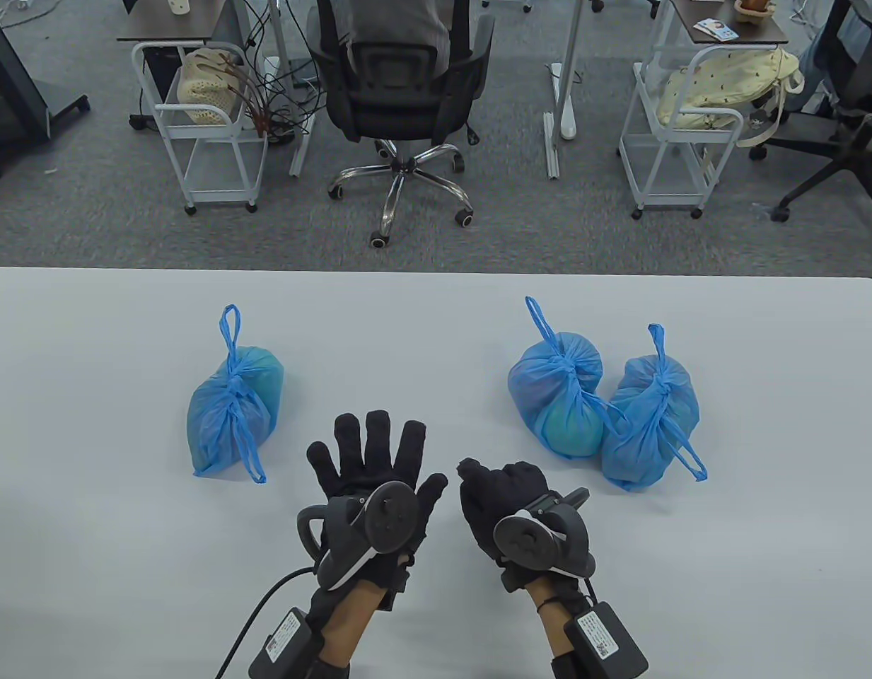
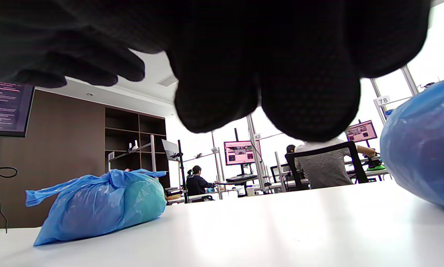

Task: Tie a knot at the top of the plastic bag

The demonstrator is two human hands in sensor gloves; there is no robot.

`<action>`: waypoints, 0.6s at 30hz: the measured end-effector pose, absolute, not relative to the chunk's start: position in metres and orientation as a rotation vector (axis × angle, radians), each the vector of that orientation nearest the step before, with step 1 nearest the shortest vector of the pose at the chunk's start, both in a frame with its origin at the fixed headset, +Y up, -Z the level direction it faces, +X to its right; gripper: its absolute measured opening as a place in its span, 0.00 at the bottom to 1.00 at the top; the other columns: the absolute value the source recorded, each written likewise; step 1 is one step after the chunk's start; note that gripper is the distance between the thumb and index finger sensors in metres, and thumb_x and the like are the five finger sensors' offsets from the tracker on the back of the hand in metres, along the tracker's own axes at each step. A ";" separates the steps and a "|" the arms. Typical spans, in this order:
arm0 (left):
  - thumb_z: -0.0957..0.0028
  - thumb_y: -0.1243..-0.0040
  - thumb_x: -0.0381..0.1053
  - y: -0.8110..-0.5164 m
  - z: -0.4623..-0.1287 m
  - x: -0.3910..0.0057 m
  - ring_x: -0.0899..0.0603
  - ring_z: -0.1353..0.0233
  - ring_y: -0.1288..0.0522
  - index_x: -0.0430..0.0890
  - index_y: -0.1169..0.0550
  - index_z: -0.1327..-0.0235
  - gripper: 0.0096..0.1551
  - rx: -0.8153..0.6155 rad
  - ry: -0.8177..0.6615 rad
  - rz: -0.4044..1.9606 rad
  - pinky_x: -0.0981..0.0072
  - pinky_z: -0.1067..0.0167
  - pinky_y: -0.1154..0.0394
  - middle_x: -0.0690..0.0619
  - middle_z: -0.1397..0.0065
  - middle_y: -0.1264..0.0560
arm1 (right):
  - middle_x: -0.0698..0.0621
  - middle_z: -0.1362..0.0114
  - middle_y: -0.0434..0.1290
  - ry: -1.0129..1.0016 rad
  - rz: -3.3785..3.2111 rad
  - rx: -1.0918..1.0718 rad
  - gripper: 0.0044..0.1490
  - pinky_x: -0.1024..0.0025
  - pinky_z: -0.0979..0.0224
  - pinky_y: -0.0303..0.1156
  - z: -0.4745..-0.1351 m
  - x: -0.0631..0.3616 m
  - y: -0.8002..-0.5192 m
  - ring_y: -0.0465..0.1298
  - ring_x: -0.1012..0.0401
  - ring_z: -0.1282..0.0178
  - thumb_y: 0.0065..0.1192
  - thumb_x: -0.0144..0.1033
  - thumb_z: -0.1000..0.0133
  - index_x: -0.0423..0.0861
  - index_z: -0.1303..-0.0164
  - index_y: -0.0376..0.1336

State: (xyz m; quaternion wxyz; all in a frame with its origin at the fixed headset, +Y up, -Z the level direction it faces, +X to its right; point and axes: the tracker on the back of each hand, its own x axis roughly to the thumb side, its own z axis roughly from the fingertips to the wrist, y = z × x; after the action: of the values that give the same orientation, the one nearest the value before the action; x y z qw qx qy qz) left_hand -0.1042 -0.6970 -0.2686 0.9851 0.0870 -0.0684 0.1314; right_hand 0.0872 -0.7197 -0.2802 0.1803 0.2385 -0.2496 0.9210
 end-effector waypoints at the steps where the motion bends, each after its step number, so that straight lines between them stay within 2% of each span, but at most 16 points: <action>1: 0.46 0.58 0.73 -0.705 -0.269 -0.103 0.27 0.17 0.63 0.63 0.45 0.18 0.41 0.156 -0.147 0.251 0.24 0.36 0.72 0.43 0.10 0.54 | 0.48 0.62 0.85 -0.694 2.610 0.677 0.26 0.40 0.49 0.76 -0.280 0.086 -0.721 0.87 0.50 0.64 0.60 0.43 0.45 0.40 0.45 0.73; 7: 0.47 0.60 0.74 -0.724 -0.274 -0.112 0.30 0.17 0.68 0.65 0.48 0.19 0.41 0.107 -0.141 0.193 0.25 0.36 0.75 0.46 0.10 0.60 | 0.47 0.59 0.85 -0.656 2.649 0.674 0.27 0.40 0.48 0.75 -0.280 0.081 -0.723 0.87 0.49 0.61 0.60 0.44 0.44 0.40 0.43 0.72; 11: 0.47 0.61 0.74 -0.731 -0.276 -0.118 0.32 0.18 0.72 0.66 0.49 0.19 0.41 0.110 -0.156 0.108 0.26 0.37 0.75 0.48 0.10 0.62 | 0.42 0.49 0.83 -0.666 2.695 0.649 0.29 0.36 0.42 0.71 -0.277 0.076 -0.723 0.84 0.43 0.48 0.60 0.45 0.44 0.40 0.40 0.70; 15: 0.47 0.60 0.74 -0.735 -0.278 -0.124 0.32 0.18 0.72 0.66 0.49 0.19 0.41 0.086 -0.137 0.139 0.26 0.37 0.75 0.48 0.10 0.62 | 0.32 0.34 0.73 -0.704 2.765 0.572 0.33 0.28 0.35 0.56 -0.271 0.067 -0.720 0.71 0.33 0.33 0.59 0.46 0.43 0.39 0.35 0.68; 18: 0.47 0.60 0.73 -0.738 -0.280 -0.128 0.32 0.18 0.69 0.65 0.48 0.19 0.40 0.078 -0.130 0.137 0.26 0.36 0.75 0.48 0.10 0.61 | 0.28 0.27 0.64 -0.684 2.825 0.535 0.38 0.26 0.34 0.47 -0.267 0.058 -0.718 0.60 0.29 0.26 0.59 0.50 0.42 0.37 0.29 0.64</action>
State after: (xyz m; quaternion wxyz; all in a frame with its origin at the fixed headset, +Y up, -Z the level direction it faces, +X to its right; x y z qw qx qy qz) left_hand -0.1276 -0.7384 -0.2802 0.9948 0.0387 -0.0647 0.0682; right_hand 0.0579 -0.7183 -0.2667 0.0930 0.1801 -0.2304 0.9517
